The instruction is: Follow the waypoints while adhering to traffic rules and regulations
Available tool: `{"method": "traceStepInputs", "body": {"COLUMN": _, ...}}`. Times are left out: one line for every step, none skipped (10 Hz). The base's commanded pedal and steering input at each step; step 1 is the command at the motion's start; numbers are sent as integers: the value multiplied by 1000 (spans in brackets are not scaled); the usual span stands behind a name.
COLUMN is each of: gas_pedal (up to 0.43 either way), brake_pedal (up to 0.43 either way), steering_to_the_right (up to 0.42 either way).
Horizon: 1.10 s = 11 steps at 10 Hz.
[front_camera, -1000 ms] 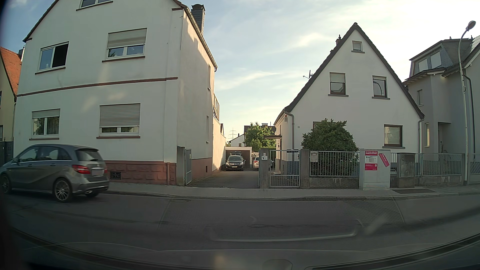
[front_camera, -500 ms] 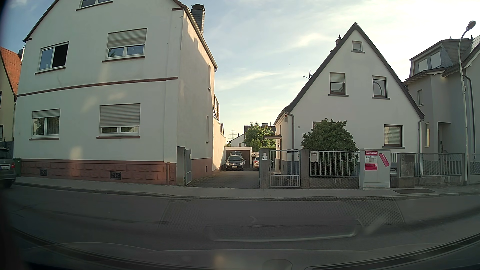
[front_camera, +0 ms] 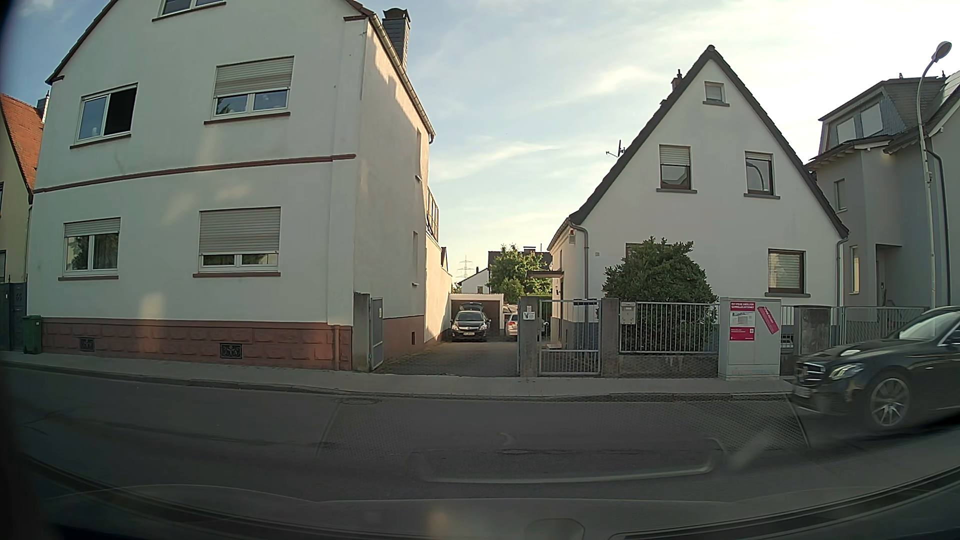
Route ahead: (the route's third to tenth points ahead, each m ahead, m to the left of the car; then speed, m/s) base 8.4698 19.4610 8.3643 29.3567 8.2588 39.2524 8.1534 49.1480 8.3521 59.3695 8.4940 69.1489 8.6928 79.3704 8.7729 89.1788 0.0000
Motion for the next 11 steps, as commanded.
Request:
{"method": "traceStepInputs", "body": {"gas_pedal": 0, "brake_pedal": 244, "steering_to_the_right": -161}}
{"method": "traceStepInputs", "body": {"gas_pedal": 0, "brake_pedal": 244, "steering_to_the_right": -160}}
{"method": "traceStepInputs", "body": {"gas_pedal": 0, "brake_pedal": 244, "steering_to_the_right": -161}}
{"method": "traceStepInputs", "body": {"gas_pedal": 0, "brake_pedal": 244, "steering_to_the_right": -160}}
{"method": "traceStepInputs", "body": {"gas_pedal": 0, "brake_pedal": 244, "steering_to_the_right": -160}}
{"method": "traceStepInputs", "body": {"gas_pedal": 0, "brake_pedal": 244, "steering_to_the_right": -161}}
{"method": "traceStepInputs", "body": {"gas_pedal": 0, "brake_pedal": 244, "steering_to_the_right": -161}}
{"method": "traceStepInputs", "body": {"gas_pedal": 0, "brake_pedal": 244, "steering_to_the_right": -161}}
{"method": "traceStepInputs", "body": {"gas_pedal": 0, "brake_pedal": 244, "steering_to_the_right": -161}}
{"method": "traceStepInputs", "body": {"gas_pedal": 0, "brake_pedal": 244, "steering_to_the_right": -161}}
{"method": "traceStepInputs", "body": {"gas_pedal": 0, "brake_pedal": 244, "steering_to_the_right": -161}}
